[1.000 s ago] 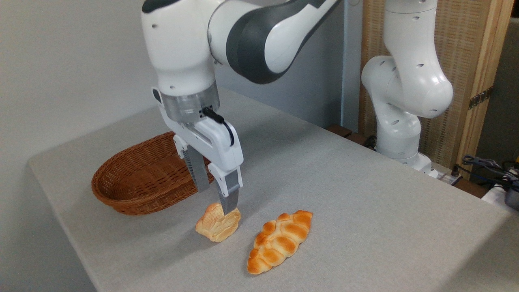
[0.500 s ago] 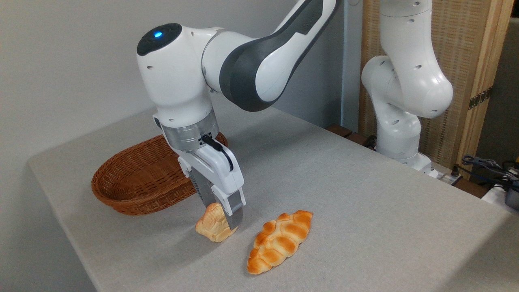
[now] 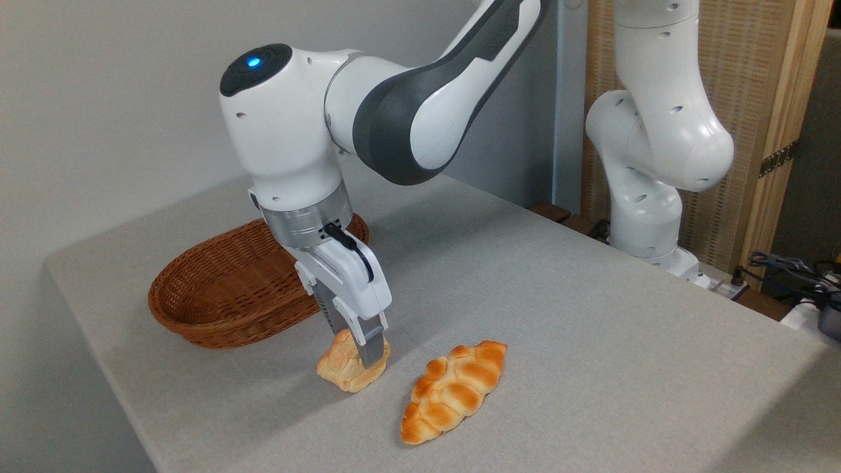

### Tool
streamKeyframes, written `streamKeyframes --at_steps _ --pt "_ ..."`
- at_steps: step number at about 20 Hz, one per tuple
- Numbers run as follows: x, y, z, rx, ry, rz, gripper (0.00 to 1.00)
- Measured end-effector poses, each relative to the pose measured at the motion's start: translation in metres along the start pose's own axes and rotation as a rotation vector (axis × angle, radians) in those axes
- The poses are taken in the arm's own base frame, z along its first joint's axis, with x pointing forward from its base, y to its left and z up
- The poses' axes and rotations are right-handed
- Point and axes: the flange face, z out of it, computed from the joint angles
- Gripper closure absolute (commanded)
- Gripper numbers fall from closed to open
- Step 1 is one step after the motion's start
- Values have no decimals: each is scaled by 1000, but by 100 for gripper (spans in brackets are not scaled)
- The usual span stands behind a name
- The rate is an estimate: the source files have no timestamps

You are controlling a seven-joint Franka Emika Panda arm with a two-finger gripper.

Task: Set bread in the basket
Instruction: 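Lower the gripper around the small round bread roll, then close the gripper on the roll and lift it, then carry the held roll over the wicker basket and lower it inside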

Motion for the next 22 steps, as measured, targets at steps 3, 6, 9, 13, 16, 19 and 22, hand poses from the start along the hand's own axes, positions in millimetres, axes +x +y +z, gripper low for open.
streamKeyframes --at_steps 3,6,9,13,16,19,22 --pt "0 0 0 0 0 0 64" --pt "0 0 0 0 0 0 65" --pt "0 0 0 0 0 0 75" --pt "0 0 -1 1 1 1 74" --pt "0 0 -2 2 2 1 74" --pt "1 0 -8 8 15 1 72" --pt "4 4 -29 -6 84 -13 71"
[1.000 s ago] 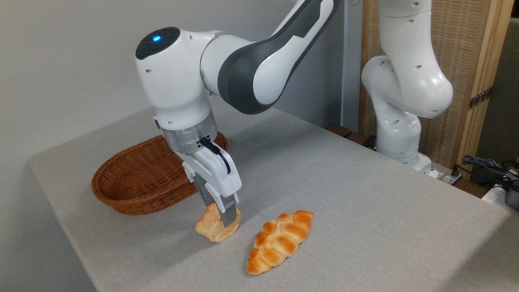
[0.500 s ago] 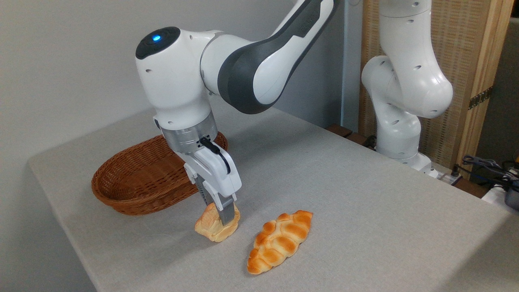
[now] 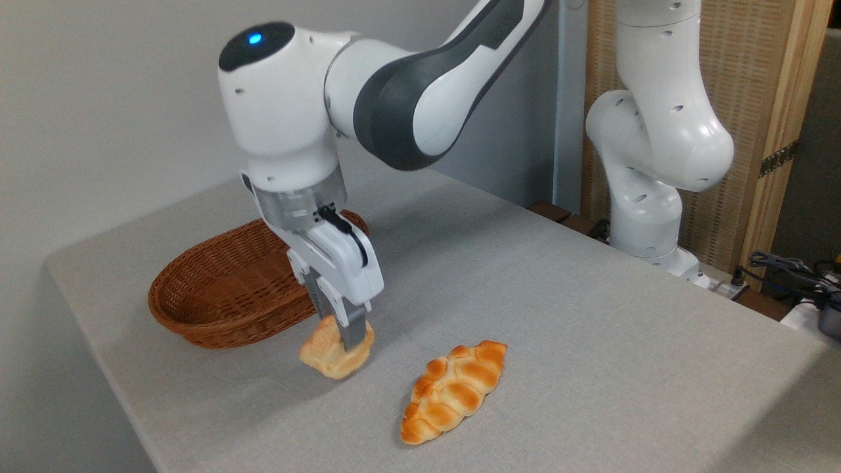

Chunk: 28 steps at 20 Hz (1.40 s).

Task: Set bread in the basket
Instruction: 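Carry the held roll over the wicker basket and lower it inside, then open the gripper to release the roll and raise it away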

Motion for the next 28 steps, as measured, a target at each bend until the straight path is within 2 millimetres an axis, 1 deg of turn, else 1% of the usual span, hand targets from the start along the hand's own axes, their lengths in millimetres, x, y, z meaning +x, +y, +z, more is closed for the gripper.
streamKeyframes --at_steps 2,4,5,7,8,9,10,12,13,14,15,17,19,28 --pt "6 5 -20 -6 59 -4 70" --pt "20 20 -35 -16 110 16 69" --pt "28 29 -40 -22 127 32 67" --pt "44 47 -41 -32 154 64 66" --pt "52 56 -41 -40 171 74 60" --pt "59 63 -41 -47 185 80 50" --pt "65 70 -40 -53 194 78 44" --pt "77 81 -39 -59 201 64 14" --pt "83 86 -36 -63 199 62 6" --pt "90 91 -31 -68 194 68 2" --pt "94 94 -25 -73 190 73 0" --pt "103 96 -12 -76 186 80 0" --pt "108 97 -5 -79 183 84 0" --pt "110 96 -8 -74 190 86 0"
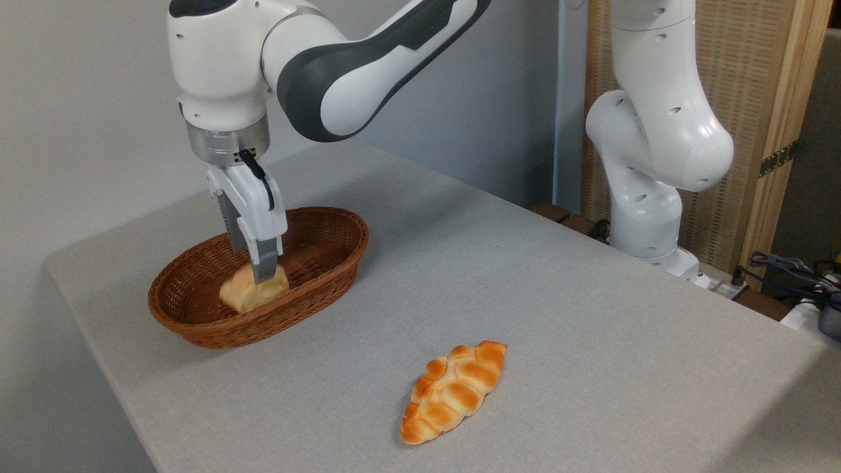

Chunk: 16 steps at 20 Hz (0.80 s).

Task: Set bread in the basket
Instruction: 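Open the gripper to release the roll and raise it away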

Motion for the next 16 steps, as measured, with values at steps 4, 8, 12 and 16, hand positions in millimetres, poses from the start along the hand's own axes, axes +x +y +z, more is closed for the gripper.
streamKeyframes --at_steps 4,8,12,16 --pt "0 -2 -4 6 7 -2 0" --pt "-18 -26 -31 47 29 -51 0" --pt "-50 -59 -59 169 -32 -67 0" --pt "-79 -85 -80 213 -45 -120 0"
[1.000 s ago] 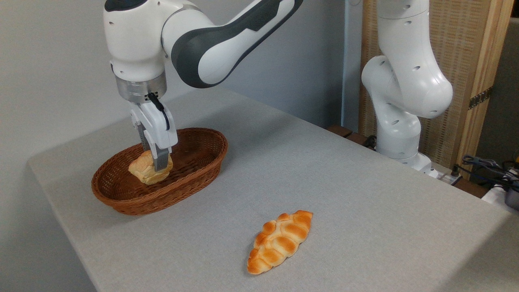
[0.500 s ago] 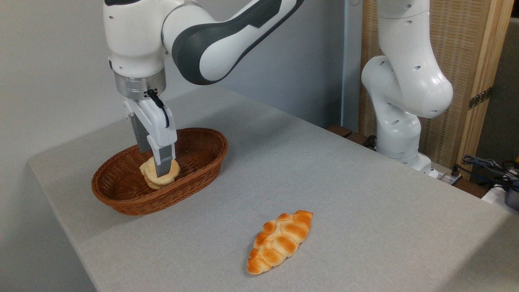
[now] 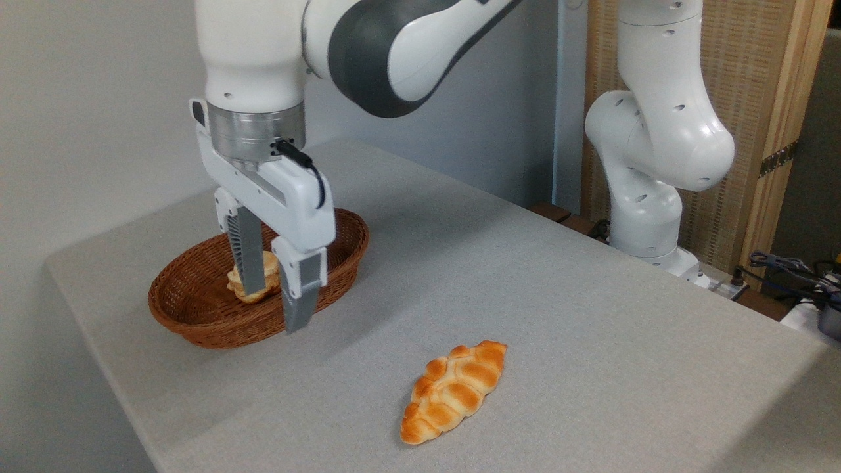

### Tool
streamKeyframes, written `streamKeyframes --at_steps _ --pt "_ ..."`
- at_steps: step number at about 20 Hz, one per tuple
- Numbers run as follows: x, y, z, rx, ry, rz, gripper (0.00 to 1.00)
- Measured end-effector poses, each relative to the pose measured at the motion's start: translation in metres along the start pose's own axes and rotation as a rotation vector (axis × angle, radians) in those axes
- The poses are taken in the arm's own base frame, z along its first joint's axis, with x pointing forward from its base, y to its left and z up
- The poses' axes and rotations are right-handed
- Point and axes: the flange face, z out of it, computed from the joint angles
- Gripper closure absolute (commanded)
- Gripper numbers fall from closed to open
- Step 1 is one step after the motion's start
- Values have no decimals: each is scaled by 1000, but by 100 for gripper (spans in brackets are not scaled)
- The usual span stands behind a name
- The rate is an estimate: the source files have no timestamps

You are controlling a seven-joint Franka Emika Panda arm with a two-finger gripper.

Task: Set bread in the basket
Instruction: 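Open the gripper to release the roll and raise it away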

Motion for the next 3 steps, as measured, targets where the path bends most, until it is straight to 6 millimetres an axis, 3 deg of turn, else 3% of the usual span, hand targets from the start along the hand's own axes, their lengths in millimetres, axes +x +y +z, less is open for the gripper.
streamKeyframes --at_steps 3 --pt "-11 -6 -2 -3 -41 -7 0"
